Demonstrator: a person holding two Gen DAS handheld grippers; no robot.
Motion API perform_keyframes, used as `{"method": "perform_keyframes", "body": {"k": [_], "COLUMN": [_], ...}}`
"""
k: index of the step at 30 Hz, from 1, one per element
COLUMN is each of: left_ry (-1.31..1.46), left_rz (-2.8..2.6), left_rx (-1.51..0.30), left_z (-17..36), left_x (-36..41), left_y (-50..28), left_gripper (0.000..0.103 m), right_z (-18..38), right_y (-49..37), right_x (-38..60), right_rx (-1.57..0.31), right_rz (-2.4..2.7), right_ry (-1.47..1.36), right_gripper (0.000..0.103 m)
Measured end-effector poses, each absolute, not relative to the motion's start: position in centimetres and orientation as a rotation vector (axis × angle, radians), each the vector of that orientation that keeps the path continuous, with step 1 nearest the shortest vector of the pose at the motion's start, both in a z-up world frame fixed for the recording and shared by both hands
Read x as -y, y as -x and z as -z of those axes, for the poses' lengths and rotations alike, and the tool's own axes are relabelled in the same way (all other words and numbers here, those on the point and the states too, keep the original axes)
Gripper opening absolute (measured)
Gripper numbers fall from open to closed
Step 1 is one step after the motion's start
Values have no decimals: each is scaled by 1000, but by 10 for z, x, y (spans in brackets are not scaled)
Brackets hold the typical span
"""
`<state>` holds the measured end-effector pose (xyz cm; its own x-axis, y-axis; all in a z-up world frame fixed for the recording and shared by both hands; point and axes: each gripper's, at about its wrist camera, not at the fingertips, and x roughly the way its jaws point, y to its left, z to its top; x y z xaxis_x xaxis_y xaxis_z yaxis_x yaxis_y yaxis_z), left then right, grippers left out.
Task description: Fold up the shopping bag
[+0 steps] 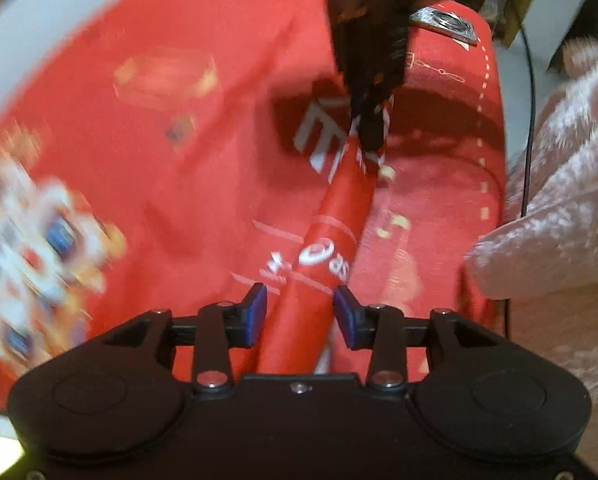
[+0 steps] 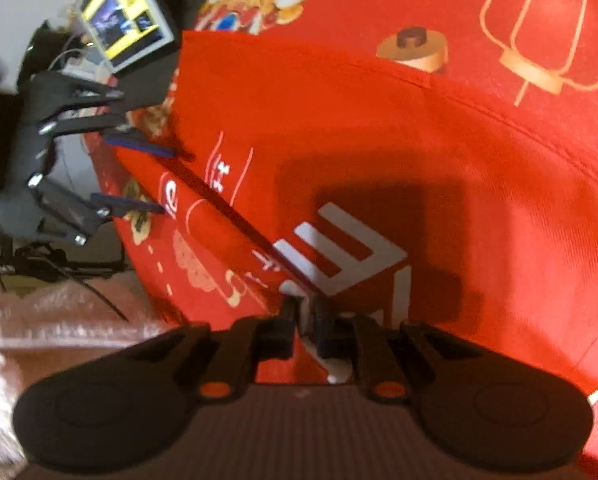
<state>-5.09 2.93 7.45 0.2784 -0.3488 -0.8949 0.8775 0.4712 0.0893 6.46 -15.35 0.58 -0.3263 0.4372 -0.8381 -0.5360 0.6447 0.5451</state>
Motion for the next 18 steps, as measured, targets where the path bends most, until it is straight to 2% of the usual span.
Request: {"method": "perform_keyframes", "body": {"k": [3, 8, 18], "left_ry": [-651, -614, -565], "left_rz": [923, 955, 917], "left_rx": [-873, -909, -1010], "left_z": [-82, -68, -43], "left_x": [-29, -20, -16], "left_y": [58, 59, 47], "left_gripper": [34, 30, 29], "right_z": [-5, 0, 3], "right_y": [-71, -78, -80], "right_x": [145, 137, 143], "right_rx": [-1664, -1702, -1702], "right_rz": [-957, -946, -932], "right_ry": [64, 35, -14], "right_gripper": [10, 10, 10]}}
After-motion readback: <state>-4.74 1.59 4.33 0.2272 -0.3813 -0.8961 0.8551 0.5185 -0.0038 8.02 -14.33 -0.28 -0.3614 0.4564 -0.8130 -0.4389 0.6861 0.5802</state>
